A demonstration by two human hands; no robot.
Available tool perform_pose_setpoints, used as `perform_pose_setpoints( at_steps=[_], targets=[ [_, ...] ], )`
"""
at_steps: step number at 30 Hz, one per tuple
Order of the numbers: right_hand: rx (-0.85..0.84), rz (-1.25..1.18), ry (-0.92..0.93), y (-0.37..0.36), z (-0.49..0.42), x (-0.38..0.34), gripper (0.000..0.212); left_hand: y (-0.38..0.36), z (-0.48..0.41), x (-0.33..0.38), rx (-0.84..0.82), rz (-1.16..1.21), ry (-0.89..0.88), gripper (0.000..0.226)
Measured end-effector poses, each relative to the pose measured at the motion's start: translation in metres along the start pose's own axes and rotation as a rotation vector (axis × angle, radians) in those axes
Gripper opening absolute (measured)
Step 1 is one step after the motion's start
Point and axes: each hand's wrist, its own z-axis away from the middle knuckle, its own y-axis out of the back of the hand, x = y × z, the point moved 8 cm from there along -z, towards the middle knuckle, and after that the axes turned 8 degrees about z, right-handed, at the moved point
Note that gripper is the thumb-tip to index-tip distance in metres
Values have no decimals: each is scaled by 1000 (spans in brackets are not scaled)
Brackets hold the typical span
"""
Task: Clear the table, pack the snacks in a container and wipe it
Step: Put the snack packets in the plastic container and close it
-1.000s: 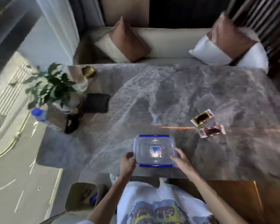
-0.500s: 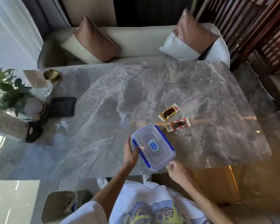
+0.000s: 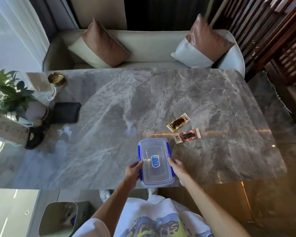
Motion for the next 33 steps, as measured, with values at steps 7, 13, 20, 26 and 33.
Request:
perform_pose_setpoints(
  at_steps=[7, 13, 20, 26, 33],
  targets=[
    [97, -282, -116, -13, -7, 22, 45, 7, -7, 2, 72, 65, -40, 38],
    [212, -243, -121, -17, -13, 25, 46, 9, -2, 10, 265, 51, -135, 25],
    [353, -31, -42, -15, -13, 13, 50, 3, 5, 17, 451, -69, -235, 29],
    [401, -44, -31, -9, -20, 13, 44, 20, 6, 13, 549, -157, -207, 32],
    [383, 17, -1, -4, -29, 8, 47, 19, 8, 7, 456, -236, -230, 26]
  ],
)
